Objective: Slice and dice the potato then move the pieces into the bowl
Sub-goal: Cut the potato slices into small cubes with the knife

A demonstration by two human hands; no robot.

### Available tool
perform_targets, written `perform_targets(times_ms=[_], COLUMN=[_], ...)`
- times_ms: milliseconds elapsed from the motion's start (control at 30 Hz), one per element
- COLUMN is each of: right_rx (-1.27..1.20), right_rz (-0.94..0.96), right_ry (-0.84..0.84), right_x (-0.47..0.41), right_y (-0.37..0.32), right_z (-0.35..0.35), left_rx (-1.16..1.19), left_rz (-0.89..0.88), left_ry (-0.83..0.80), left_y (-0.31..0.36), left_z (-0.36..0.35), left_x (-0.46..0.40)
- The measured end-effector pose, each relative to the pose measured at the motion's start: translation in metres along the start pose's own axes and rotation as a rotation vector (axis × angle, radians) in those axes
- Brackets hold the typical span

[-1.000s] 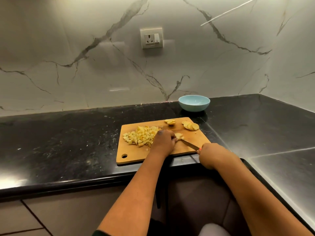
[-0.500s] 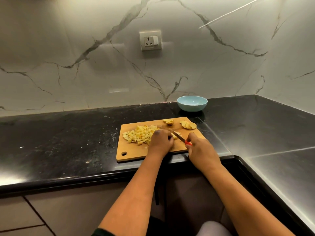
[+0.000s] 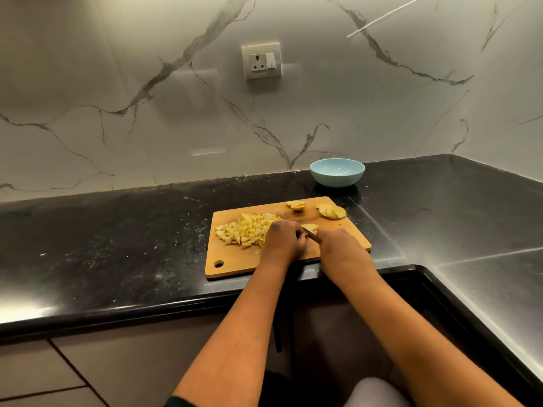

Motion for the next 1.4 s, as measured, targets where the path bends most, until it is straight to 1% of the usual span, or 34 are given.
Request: perform_targets(times_ms=[133,233,300,367,400,467,567,667,733,800,833,867,967,1033,1133,1267,1333,1400], right_rx=[-0.154,-0.346,-0.478,-0.591,-0.623,-0.654,-0.664,-0.699,-0.704,-0.679,-0.654,-0.623,-0.517,-0.479,-0.530,-0.655,-0.646,-0.614], right_rz=[-0.144,-0.178,-0.212,-0.253,-0.261,-0.258,-0.231,-0.217,-0.227,-0.241,-0.242,-0.236,-0.190,-0.155,-0.151,-0.139,-0.109,-0.068], right_ry=[-0.082,-0.142,-0.142,-0.130,-0.126,-0.130,-0.180,-0.277,-0.330,-0.331,-0.329,-0.333,-0.325,-0.277,-0.190,-0.090,-0.059,-0.026], right_x=[0.007,0.010,0.010,0.009,0.008,0.006,0.006,0.004,-0.004,-0.019,-0.027,-0.033,-0.044,-0.048,-0.053,-0.059,-0.060,-0.060], right_y=[0.044,0.072,0.082,0.084,0.082,0.077,0.068,0.070,0.081,0.095,0.100,0.104,0.107,0.109,0.113,0.106,0.097,0.088], right_z=[0.010,0.022,0.025,0.025,0.024,0.025,0.031,0.040,0.051,0.062,0.064,0.062,0.040,0.024,0.010,0.002,-0.001,-0.003], left_rx=[0.004,-0.006,-0.003,-0.036,-0.069,-0.127,-0.156,-0.145,-0.154,-0.155,-0.149,-0.141,-0.147,-0.208,-0.314,-0.366,-0.406,-0.494], left_rz=[-0.018,-0.059,-0.139,-0.241,-0.281,-0.307,-0.264,-0.134,-0.045,-0.020,-0.031,-0.051,-0.112,-0.127,-0.153,-0.220,-0.223,-0.232], left_ry=[0.057,0.122,0.151,0.134,0.124,0.134,0.198,0.272,0.273,0.218,0.165,0.091,-0.228,-0.355,-0.381,-0.365,-0.346,-0.312], left_y=[0.000,0.001,0.009,0.019,0.023,0.028,0.029,0.023,0.013,0.007,0.007,0.011,0.028,0.034,0.034,0.034,0.029,0.020], left_z=[0.003,0.007,0.010,0.008,0.007,0.007,0.013,0.022,0.023,0.020,0.016,0.011,-0.018,-0.035,-0.041,-0.040,-0.035,-0.026], left_x=[0.003,0.006,0.009,0.013,0.014,0.015,0.009,0.002,-0.001,-0.006,-0.009,-0.012,-0.015,-0.015,-0.024,-0.032,-0.033,-0.034])
Point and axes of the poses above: each hand's wrist, its own x-axis away from the middle knuckle, its own z-axis out of the back of the hand, y = z × x, the point moved 9 cm from there along -x, towards the middle knuckle, and after that the axes turned 1 degree about -z, right-handed, at the moved point
